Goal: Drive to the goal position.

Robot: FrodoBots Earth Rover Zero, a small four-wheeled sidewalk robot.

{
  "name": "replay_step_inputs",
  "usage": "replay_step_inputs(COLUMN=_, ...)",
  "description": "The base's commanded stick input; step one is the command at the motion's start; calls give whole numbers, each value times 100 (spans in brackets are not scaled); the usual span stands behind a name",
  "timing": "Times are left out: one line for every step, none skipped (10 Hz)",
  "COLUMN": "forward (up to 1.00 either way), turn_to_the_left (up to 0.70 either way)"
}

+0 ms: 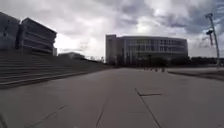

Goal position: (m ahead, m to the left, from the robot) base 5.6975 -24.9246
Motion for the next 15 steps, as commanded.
replay_step_inputs(forward=100, turn_to_the_left=10)
replay_step_inputs(forward=100, turn_to_the_left=9)
replay_step_inputs(forward=100, turn_to_the_left=8)
replay_step_inputs(forward=100, turn_to_the_left=-31)
replay_step_inputs(forward=100, turn_to_the_left=-21)
replay_step_inputs(forward=100, turn_to_the_left=-7)
replay_step_inputs(forward=100, turn_to_the_left=0)
replay_step_inputs(forward=100, turn_to_the_left=5)
replay_step_inputs(forward=100, turn_to_the_left=10)
replay_step_inputs(forward=100, turn_to_the_left=3)
replay_step_inputs(forward=100, turn_to_the_left=0)
replay_step_inputs(forward=100, turn_to_the_left=-21)
replay_step_inputs(forward=100, turn_to_the_left=-37)
replay_step_inputs(forward=100, turn_to_the_left=-34)
replay_step_inputs(forward=100, turn_to_the_left=1)
